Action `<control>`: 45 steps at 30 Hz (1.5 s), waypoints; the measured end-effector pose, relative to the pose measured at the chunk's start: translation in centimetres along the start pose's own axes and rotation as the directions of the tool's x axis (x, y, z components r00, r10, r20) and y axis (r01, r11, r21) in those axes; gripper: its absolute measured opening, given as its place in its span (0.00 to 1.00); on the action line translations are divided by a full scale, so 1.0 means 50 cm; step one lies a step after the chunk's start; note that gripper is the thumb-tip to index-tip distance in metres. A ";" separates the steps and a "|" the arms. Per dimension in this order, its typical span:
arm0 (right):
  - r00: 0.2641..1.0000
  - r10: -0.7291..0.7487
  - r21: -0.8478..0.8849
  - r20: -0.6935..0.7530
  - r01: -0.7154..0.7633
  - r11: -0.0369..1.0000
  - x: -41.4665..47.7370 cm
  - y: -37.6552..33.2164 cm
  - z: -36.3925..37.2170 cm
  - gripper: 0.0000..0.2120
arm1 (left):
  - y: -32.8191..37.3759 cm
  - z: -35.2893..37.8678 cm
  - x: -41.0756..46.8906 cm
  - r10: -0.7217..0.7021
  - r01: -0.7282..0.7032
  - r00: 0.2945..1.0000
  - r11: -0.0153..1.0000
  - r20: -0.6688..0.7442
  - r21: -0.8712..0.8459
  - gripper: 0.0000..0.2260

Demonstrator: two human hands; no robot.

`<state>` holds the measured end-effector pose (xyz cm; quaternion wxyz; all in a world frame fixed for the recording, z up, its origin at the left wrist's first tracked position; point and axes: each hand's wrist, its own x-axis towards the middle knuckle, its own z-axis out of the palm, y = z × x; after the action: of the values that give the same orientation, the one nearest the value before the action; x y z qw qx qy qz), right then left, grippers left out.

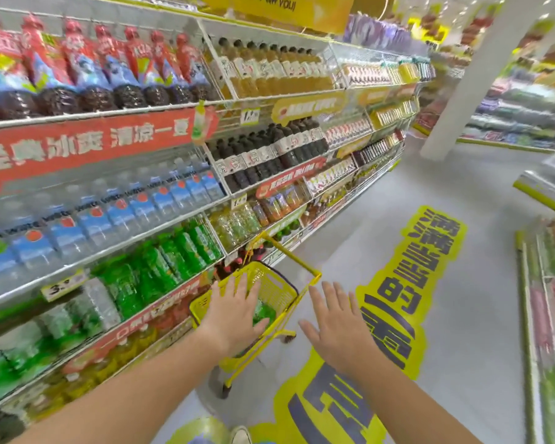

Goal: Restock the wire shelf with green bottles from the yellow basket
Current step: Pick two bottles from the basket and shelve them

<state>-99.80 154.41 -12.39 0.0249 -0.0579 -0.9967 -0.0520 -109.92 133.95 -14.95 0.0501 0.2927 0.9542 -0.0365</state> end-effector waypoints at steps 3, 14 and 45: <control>1.000 -0.011 -0.021 0.006 0.012 1.000 0.104 0.054 0.013 0.35 | 0.009 -0.001 0.118 -0.011 0.011 1.000 1.000 -0.010 -0.019 0.35; 0.973 -0.177 0.007 0.150 0.178 0.984 0.455 0.155 0.105 0.34 | -0.027 0.009 0.384 -0.093 0.091 0.993 0.995 0.079 0.028 0.36; 0.412 -0.736 0.226 0.537 0.770 0.596 0.913 0.100 0.891 0.33 | 0.038 0.663 0.664 -0.631 0.804 0.501 0.592 0.592 -0.050 0.37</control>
<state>-146.43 169.22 -53.62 -0.3078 0.3817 -0.8691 -0.0655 -133.73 150.66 -51.78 0.3300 -0.1709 0.9281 0.0239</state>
